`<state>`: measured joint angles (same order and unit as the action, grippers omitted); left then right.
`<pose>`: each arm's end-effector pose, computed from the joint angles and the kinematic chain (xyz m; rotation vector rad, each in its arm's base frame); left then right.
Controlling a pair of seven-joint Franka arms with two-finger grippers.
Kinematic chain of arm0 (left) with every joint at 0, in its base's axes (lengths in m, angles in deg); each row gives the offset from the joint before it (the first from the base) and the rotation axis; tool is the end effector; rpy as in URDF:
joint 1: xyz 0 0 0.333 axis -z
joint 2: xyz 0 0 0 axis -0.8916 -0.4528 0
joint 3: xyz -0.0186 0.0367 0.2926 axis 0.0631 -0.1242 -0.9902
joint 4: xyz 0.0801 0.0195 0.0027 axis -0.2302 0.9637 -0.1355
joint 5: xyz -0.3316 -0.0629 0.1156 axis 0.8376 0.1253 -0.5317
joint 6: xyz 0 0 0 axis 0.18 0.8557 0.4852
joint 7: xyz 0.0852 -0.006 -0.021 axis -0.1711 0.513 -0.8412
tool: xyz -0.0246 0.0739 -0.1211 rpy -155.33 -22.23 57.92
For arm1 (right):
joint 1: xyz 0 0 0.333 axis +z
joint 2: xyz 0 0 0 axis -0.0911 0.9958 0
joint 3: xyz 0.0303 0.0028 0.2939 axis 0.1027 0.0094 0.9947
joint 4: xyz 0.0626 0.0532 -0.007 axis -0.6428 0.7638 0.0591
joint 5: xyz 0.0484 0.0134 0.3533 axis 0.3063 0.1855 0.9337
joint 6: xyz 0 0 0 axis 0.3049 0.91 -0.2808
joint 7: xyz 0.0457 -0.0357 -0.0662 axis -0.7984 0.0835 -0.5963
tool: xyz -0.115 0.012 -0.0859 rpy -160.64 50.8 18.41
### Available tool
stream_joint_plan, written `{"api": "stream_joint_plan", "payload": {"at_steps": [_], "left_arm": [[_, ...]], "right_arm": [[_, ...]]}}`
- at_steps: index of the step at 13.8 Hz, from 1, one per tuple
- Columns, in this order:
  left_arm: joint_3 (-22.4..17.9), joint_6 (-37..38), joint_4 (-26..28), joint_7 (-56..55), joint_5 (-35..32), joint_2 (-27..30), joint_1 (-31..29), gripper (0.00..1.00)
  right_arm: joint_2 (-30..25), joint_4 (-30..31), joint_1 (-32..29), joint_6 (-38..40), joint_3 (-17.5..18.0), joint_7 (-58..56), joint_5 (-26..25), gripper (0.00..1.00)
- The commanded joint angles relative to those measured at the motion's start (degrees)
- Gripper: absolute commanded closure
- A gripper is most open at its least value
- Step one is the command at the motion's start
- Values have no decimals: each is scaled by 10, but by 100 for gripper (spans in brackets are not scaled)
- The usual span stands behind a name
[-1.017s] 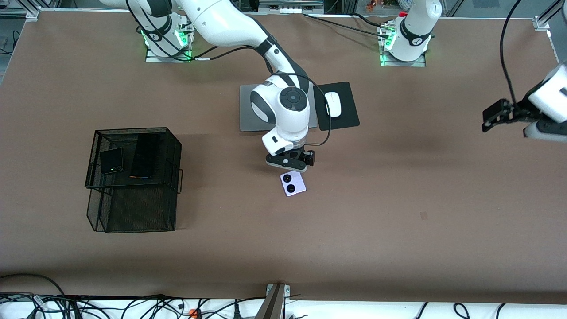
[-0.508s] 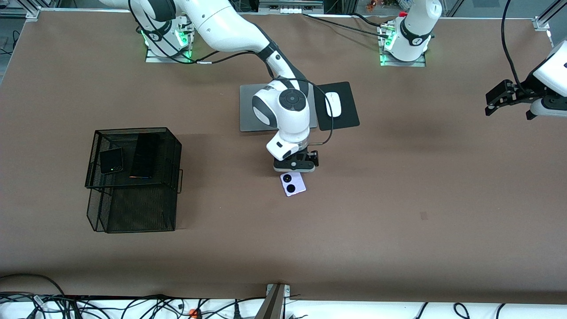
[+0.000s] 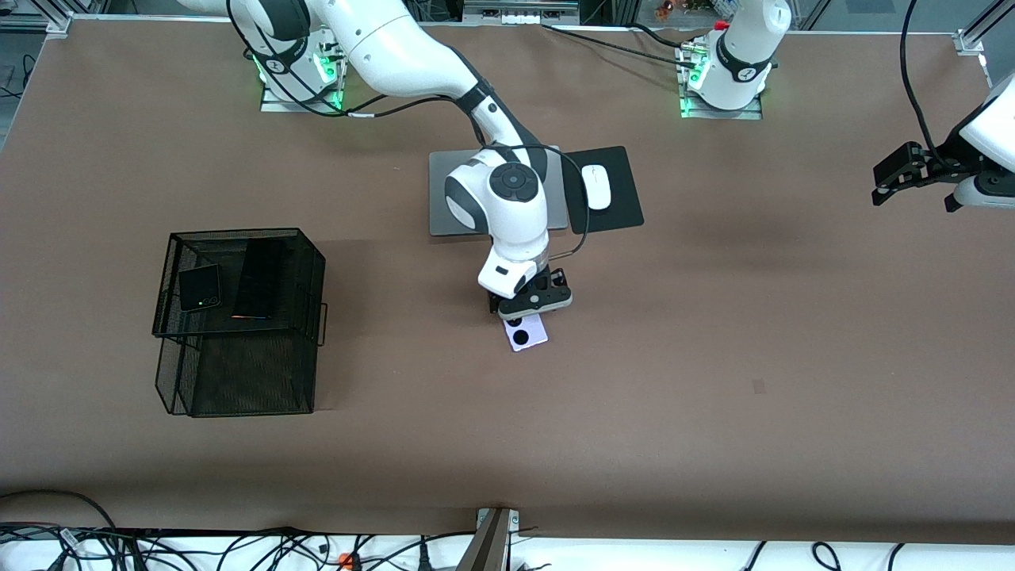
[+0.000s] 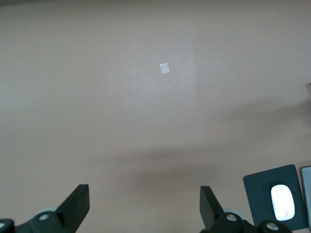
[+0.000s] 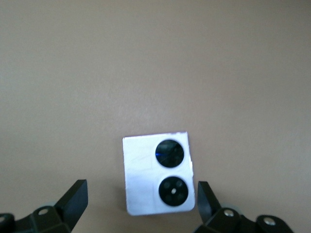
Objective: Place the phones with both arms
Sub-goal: 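Grasp the white phone with the right gripper while the left gripper withdraws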
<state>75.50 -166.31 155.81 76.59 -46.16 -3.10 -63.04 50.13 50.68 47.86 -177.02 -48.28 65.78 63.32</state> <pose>0.5046 0.0147 0.5454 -3.1018 0.1388 -0.0697 0.5443 0.5229 0.2100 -3.0157 -0.4137 -0.5126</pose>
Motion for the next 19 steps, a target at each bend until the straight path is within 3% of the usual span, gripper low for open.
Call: {"api": "stream_joint_plan", "payload": {"at_steps": [1,19], "left_arm": [[3,13,-20,2,6,-7,0,0],[4,19,-21,2,10,-8,6,0]], "right_arm": [[19,-14,-10,-29,4,-21,-3,0],[75,-13,-15,-91,12,-7,1,0]]}}
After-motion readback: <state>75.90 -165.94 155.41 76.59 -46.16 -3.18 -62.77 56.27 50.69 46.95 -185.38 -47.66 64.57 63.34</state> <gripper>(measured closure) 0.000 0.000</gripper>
